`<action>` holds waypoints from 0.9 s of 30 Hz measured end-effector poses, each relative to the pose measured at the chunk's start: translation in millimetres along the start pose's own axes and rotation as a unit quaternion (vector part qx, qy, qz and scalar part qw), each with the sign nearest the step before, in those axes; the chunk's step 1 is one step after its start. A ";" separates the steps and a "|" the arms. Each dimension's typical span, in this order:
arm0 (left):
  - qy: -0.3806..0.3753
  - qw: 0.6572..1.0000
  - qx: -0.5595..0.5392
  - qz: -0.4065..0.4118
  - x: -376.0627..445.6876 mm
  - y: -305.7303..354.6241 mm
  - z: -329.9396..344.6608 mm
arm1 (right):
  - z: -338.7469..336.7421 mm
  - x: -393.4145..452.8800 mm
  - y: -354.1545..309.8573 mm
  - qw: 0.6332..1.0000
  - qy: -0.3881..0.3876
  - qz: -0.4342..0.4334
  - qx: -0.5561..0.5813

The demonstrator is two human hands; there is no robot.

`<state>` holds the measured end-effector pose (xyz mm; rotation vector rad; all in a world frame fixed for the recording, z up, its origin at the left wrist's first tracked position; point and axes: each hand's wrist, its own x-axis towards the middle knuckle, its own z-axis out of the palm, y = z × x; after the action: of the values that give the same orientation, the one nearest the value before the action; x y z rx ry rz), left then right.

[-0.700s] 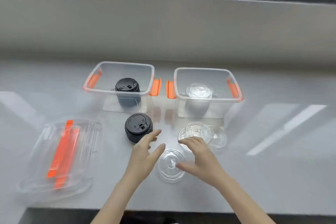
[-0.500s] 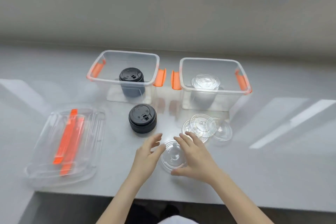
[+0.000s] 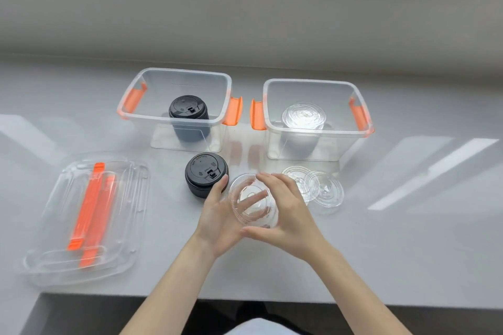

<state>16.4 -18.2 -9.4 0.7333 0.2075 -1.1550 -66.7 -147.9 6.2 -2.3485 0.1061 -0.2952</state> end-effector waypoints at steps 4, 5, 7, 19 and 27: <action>-0.057 0.996 -0.040 -0.051 10.3 -3.7 7.8 | -2.2 -2.1 1.0 0.998 -0.046 0.027 0.021; -0.056 0.996 -0.044 -0.055 12.4 -4.4 7.6 | -5.9 -2.5 4.9 0.996 -0.057 0.044 0.048; -0.042 0.997 -0.046 -0.056 13.5 -4.2 5.7 | -17.5 -2.1 19.1 0.989 -0.039 0.098 0.100; 0.001 0.998 -0.042 -0.056 19.3 -4.0 -1.2 | -43.9 -3.0 115.5 0.954 0.009 0.292 -0.071; -0.016 0.996 -0.058 -0.063 26.4 -3.5 10.8 | -38.6 13.5 38.3 0.991 -0.002 0.125 0.038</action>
<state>22.0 -45.6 -16.2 0.6053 0.2953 -1.2628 -62.6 -203.8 8.4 -2.2296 0.3777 -0.1673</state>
